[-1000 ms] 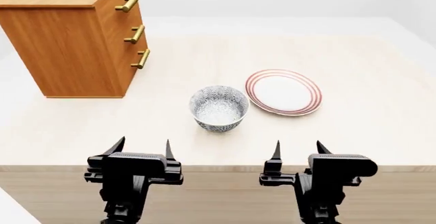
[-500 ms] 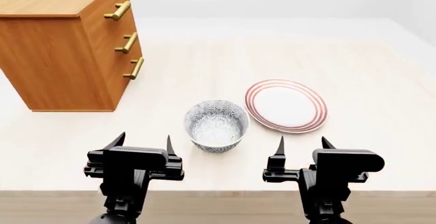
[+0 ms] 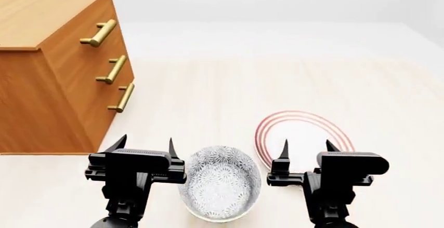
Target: Open the bottom drawer of the cabinet.
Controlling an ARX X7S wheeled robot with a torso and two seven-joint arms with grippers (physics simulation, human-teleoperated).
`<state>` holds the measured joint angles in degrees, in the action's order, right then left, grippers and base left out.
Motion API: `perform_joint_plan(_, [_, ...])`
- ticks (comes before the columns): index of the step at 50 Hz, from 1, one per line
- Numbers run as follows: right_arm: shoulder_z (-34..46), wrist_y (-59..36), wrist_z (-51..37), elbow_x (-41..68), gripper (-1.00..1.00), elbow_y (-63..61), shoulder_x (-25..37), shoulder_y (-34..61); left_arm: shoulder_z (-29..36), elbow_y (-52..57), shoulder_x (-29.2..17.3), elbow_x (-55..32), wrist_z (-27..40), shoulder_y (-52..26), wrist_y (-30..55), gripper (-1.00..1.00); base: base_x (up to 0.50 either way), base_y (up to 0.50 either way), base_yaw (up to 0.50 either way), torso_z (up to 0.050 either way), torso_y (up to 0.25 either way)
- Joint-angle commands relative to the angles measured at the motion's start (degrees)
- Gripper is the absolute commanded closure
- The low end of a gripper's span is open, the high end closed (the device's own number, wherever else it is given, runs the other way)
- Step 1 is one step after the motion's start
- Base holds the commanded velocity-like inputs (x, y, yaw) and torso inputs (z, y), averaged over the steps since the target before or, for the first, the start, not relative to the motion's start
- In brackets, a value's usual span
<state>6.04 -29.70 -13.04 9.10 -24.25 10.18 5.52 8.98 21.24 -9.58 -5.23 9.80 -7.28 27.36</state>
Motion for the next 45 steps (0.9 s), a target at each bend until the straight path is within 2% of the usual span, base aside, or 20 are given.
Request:
perform_joint_plan(1, [0.6, 0.3, -0.3, 0.2, -1.00, 0.7, 0.3, 0.1, 0.3, -0.1, -0.5, -0.3, 0.4, 0.0, -0.1, -1.00, 0.50, 0.00, 0.00, 0.000, 0.000])
perform_joint_plan(17, [0.7, 0.0, -1.1, 0.8, -1.00, 0.8, 0.5, 0.4, 1.0, -0.2, -1.0, -0.5, 0.9, -0.1, -0.2, -1.00, 0.50, 0.00, 0.00, 0.000, 0.002])
perform_joint_plan(31, [1.5, 0.4, -1.3, 0.8, -1.00, 0.8, 1.2, 0.3, 1.4, 0.0, -1.4, -0.4, 1.8, -1.0, 1.0, -1.00, 0.02, 0.00, 0.00, 0.000, 0.000])
perform_joint_plan(34, [1.7, 0.5, -1.3, 0.8, -1.00, 1.2, 1.3, 0.5, 1.3, 0.6, -1.8, -1.3, 1.2, -3.4, 5.2, -1.00, 0.00, 0.00, 0.00, 0.000, 0.000])
perform_joint_plan(37, [1.9, 0.2, -1.4, 0.8, -1.00, 1.0, 1.4, 0.6, 5.2, -2.1, -3.2, 5.1, 4.4, -8.9, 10.1, -1.00, 0.00, 0.00, 0.00, 0.000, 0.000])
perform_joint_plan(45, [2.0, 0.6, -1.5, 1.1, -1.00, 1.6, 1.4, 0.7, 11.8, -9.5, -5.4, 13.3, 6.9, -16.1, 13.7, -1.00, 0.00, 0.00, 0.00, 0.000, 0.000])
